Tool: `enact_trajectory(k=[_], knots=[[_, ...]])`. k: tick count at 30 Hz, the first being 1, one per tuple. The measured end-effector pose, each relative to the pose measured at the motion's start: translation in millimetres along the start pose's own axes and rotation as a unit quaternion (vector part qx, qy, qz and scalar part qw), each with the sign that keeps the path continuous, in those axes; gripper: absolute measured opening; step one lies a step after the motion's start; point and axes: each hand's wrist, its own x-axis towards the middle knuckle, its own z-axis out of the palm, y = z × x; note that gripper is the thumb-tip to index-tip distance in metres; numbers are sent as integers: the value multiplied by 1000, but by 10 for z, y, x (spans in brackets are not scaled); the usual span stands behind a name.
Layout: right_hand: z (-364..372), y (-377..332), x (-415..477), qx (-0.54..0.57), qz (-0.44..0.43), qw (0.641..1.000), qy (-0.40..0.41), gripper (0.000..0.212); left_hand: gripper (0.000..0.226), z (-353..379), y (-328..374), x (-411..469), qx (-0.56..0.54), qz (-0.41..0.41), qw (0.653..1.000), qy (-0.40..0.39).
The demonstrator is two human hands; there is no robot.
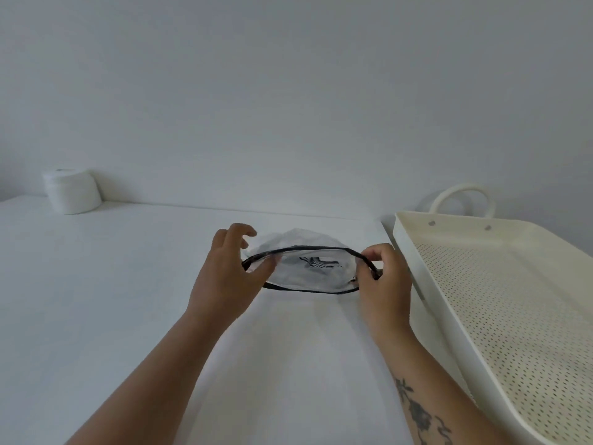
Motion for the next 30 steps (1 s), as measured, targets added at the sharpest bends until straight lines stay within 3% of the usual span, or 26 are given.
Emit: enact_trajectory(k=[2, 4, 6, 9, 11, 13, 19, 25, 30], knots=[[-10, 11, 24, 64, 63, 996, 15, 33, 42, -93, -36, 15, -60, -104, 988, -97], [-19, 5, 28, 131, 134, 982, 1, 29, 36, -145, -69, 22, -123, -167, 965, -159], [-32, -5, 20, 208, 198, 956, -56, 24, 30, -151, -78, 39, -174, -180, 959, -135], [-47, -35, 14, 313, 234, 904, -176, 41, 33, -169, -82, 66, -331, -214, 914, -97], [-41, -56, 10, 319, 228, 895, -211, 40, 34, -205, -91, 83, -423, -213, 874, -106], [-24, -78, 12, 311, 226, 899, -210, 36, 28, -232, -97, 97, -464, -194, 857, -108], [-21, -100, 16, 199, 147, 959, -139, 26, 14, -182, -103, 91, -323, -177, 929, -24], [49, -68, -22, 54, 79, 987, -126, 25, 25, 16, -96, 47, -165, -159, 970, 84], [6, -100, 4, 68, 99, 983, -135, 20, 45, 6, -177, 65, -25, -109, 993, 23]])
